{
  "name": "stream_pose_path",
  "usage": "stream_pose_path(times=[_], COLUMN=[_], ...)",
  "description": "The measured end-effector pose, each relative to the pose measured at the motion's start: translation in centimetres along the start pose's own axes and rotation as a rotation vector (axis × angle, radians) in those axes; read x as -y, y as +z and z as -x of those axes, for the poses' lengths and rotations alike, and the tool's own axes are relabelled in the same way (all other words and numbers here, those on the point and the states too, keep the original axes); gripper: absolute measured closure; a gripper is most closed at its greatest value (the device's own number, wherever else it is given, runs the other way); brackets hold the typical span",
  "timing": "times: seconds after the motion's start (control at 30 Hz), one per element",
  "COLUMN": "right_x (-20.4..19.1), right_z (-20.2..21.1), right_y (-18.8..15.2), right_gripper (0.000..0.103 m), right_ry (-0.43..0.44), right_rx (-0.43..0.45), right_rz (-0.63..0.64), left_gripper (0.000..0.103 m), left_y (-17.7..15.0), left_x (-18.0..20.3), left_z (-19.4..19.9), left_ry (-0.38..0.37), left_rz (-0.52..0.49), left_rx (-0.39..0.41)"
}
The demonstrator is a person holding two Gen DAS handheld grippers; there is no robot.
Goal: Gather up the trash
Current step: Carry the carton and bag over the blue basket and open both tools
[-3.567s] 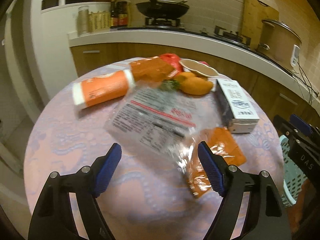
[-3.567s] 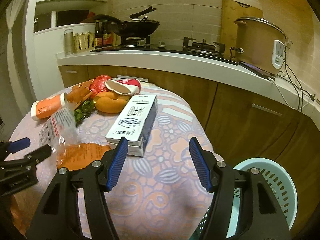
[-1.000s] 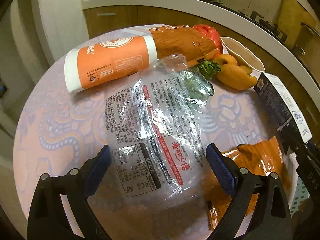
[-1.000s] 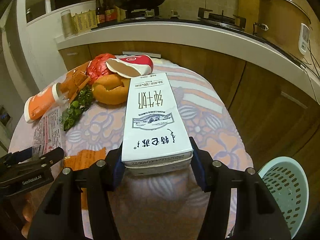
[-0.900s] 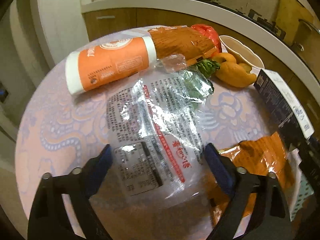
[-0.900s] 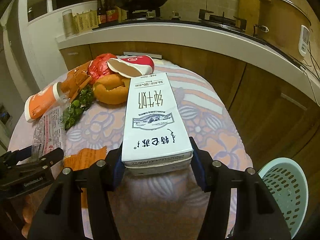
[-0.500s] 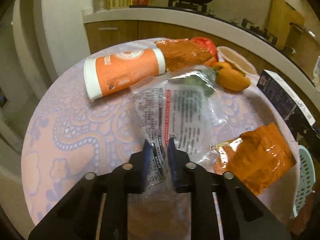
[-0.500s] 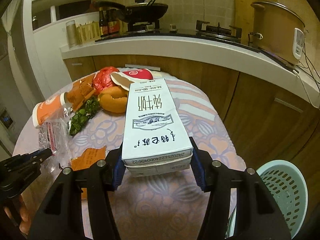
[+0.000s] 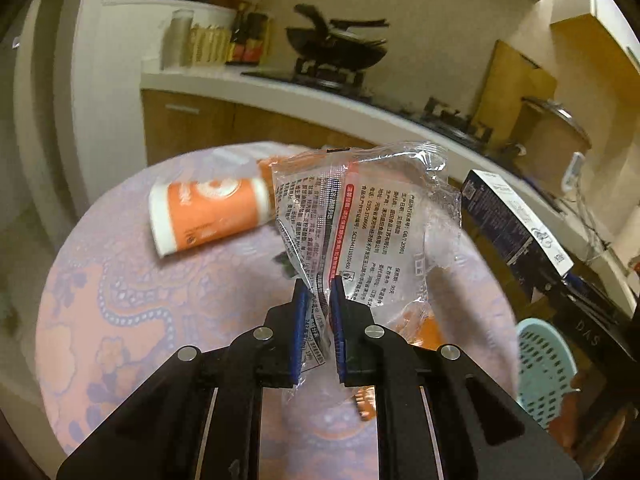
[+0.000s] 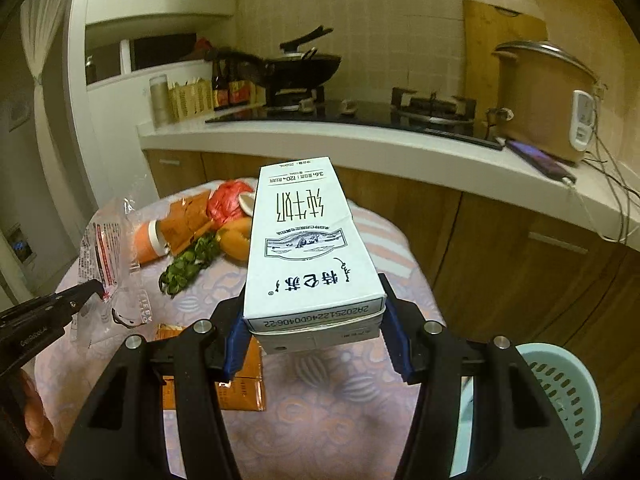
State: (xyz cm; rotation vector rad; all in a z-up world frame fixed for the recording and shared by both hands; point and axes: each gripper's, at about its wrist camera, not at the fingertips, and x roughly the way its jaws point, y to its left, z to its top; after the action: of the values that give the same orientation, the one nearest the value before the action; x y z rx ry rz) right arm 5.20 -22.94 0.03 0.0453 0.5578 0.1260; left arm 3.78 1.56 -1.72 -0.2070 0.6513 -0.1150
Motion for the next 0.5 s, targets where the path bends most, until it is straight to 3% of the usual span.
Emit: stream_pose_path(times=[0.2, 0.5], right_x=[3.4, 13.5], right_z=[3.3, 8.3], right_y=[-0.8, -6.1], right_gripper=[0.05, 0.05], right_ry=[-0.101, -0.293], right_rx=[0.03, -0.013], right_rz=[-0.011, -0.114], left_gripper=[0.093, 0.093], left_y=[0.5, -2.0], left_x=[4.8, 16.2], left_z=[0.0, -2.2], left_ry=[-0.089, -0.27], left_rz=[-0.06, -0.201], left_rx=[0.002, -0.078])
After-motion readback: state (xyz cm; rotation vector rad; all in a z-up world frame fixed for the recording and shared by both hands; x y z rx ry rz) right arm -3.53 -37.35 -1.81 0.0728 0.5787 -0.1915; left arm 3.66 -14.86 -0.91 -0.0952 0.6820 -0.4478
